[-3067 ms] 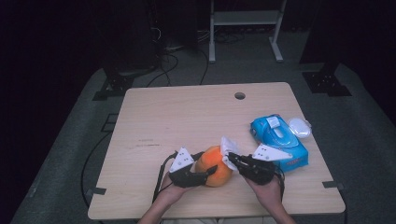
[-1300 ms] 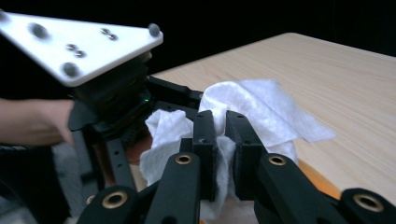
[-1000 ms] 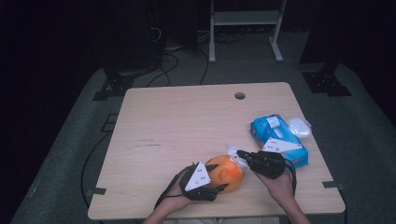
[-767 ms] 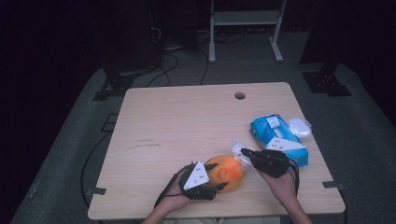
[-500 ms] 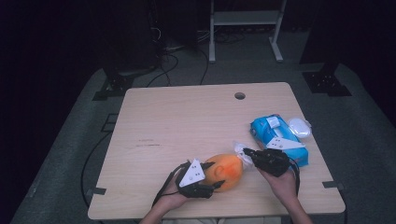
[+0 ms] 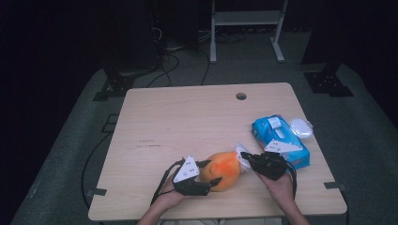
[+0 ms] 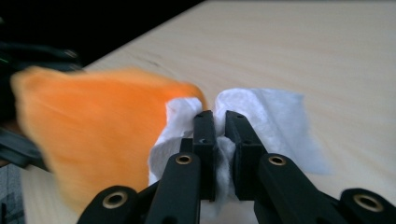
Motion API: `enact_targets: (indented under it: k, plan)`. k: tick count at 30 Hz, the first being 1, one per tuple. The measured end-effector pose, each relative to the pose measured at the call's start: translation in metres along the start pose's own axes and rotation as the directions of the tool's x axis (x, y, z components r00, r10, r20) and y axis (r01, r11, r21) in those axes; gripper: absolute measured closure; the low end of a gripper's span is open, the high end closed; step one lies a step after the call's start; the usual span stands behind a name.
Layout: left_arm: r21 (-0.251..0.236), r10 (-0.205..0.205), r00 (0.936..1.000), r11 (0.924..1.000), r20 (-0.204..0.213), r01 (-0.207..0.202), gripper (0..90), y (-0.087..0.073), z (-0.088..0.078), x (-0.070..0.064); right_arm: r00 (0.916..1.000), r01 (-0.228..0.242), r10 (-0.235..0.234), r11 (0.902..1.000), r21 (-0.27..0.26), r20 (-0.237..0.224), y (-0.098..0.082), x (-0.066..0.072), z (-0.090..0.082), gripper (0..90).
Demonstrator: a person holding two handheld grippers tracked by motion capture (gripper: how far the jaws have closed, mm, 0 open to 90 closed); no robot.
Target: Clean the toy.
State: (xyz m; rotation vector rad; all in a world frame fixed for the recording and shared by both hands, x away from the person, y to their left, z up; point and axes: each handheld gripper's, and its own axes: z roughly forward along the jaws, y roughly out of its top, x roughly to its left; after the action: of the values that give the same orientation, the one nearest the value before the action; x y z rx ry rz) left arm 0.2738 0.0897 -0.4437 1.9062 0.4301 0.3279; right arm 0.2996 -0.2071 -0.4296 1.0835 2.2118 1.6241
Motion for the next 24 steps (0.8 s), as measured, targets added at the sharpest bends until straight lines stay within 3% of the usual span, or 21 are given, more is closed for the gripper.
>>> enact_targets:
  k: [2,5,8,11,14,20,22,24]
  plan:
    - [-0.006,-0.012,0.9999,0.9999,0.001,0.012,33.6,-0.001,0.001,0.001,0.9992,0.016,-0.018,0.9988,-0.046,-0.037,0.008,0.009,-0.005,81.9]
    - [-0.001,0.01,1.0,1.0,0.001,-0.01,33.2,0.0,0.006,-0.003,0.9959,0.028,-0.034,0.9973,-0.068,-0.084,0.011,0.017,-0.004,81.6]
    - [0.003,0.003,0.9999,1.0,-0.012,-0.003,30.7,0.001,0.007,-0.003,0.9939,-0.009,-0.001,0.996,-0.089,-0.11,0.007,0.022,0.0,81.7]
    - [-0.007,-0.015,0.9996,0.9999,-0.022,0.015,30.4,0.001,0.008,-0.003,0.9851,0.059,-0.074,0.9934,-0.098,-0.156,0.013,0.043,0.001,81.6]
    - [0.0,-0.012,0.9997,0.9999,-0.024,0.012,29.4,0.002,0.008,-0.003,0.9796,0.135,-0.146,0.987,-0.088,-0.138,0.016,0.055,0.006,81.4]
    - [0.002,0.008,0.9998,1.0,-0.018,-0.008,19.8,0.002,0.01,-0.005,0.9919,0.07,-0.078,0.9937,-0.088,-0.1,0.012,0.038,0.002,81.4]
    - [0.0,-0.001,0.9997,1.0,-0.025,0.001,20.5,0.002,0.011,-0.005,0.9911,0.082,-0.091,0.9925,-0.09,-0.097,0.013,0.044,0.002,81.5]
    - [0.004,0.003,0.9994,1.0,-0.034,-0.003,23.9,0.003,0.01,-0.005,0.9847,0.127,-0.137,0.9874,-0.095,-0.108,0.016,0.056,0.003,81.6]
